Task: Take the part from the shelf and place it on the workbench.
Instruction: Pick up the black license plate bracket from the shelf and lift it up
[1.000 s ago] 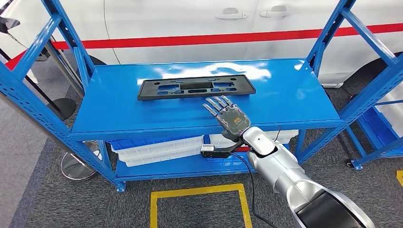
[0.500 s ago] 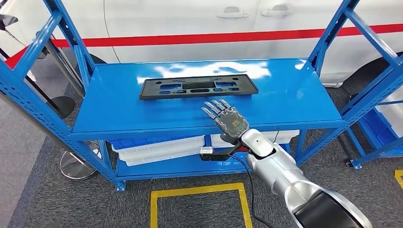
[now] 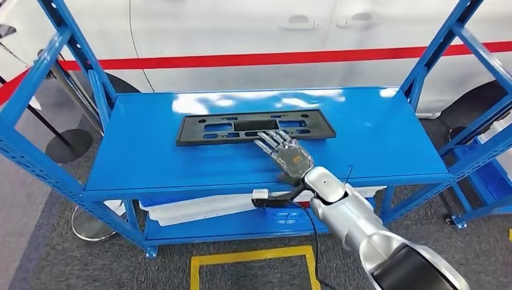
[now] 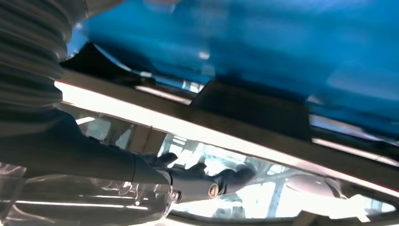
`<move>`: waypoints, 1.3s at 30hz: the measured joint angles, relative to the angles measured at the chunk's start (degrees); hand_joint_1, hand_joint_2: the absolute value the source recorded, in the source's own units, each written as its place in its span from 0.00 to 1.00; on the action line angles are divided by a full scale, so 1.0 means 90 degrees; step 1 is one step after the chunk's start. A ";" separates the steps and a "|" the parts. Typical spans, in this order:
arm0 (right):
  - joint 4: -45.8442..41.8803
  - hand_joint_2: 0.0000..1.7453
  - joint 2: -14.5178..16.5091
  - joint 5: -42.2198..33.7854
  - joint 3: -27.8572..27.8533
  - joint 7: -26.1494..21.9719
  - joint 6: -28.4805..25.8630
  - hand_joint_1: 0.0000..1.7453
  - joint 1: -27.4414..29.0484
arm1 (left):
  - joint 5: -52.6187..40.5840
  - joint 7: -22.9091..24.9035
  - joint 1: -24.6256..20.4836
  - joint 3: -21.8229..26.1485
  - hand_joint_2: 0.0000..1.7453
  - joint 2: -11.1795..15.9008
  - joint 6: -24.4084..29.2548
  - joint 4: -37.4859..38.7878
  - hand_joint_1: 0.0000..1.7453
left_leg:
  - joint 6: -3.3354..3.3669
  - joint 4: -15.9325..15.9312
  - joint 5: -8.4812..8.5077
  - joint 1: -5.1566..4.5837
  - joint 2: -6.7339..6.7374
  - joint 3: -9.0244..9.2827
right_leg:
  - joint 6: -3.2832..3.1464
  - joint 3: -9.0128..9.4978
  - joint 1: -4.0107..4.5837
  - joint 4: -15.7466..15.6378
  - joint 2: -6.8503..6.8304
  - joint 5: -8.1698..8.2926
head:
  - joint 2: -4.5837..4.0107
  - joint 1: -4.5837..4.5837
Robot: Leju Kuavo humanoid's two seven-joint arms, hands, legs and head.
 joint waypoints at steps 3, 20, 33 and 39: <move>-0.0008 1.00 0.0018 -0.0038 0.0054 0.0024 -0.0012 0.00 -0.0046 | -0.0004 -0.0003 -0.0022 -0.0001 0.00 0.0010 -0.0007 0.0007 0.00 | -0.0152 0.0920 0.0298 0.0032 0.0038 -0.0454 | 0.0009 0.0441 -0.0110 -0.0201 -0.0047 -0.0185 | 0.0000 0.0002; -0.0082 1.00 0.0148 -0.1105 0.0221 -0.0568 0.0937 0.00 -0.0023 | 0.0062 0.0049 -0.0024 0.0005 0.00 0.0044 -0.0052 0.0032 0.00 | -0.0295 0.0080 0.0682 0.0435 0.0248 -0.1014 | 0.0728 0.0490 -0.0549 0.1873 -0.0108 -0.1203 | -0.0001 0.0036; -0.0407 1.00 0.0238 -0.3941 -0.0137 -0.1246 0.3543 0.00 0.0200 | 0.0146 -0.0016 -0.0041 0.0009 0.00 0.0016 -0.0073 0.0033 0.00 | -0.0432 0.0273 -0.0112 0.0273 0.0130 -0.0122 | 0.0056 0.0090 -0.0167 0.0020 -0.0064 -0.0011 | -0.0001 0.0041; -0.0427 1.00 0.0265 -0.3941 -0.0154 -0.1240 0.3506 0.00 0.0244 | 0.0155 -0.0016 -0.0038 0.0013 0.00 0.0033 -0.0072 0.0034 0.00 | -0.0622 0.1503 -0.0441 0.0363 0.0136 -0.1095 | 0.0060 0.0255 -0.0222 0.0033 -0.0038 -0.0169 | -0.0001 0.0040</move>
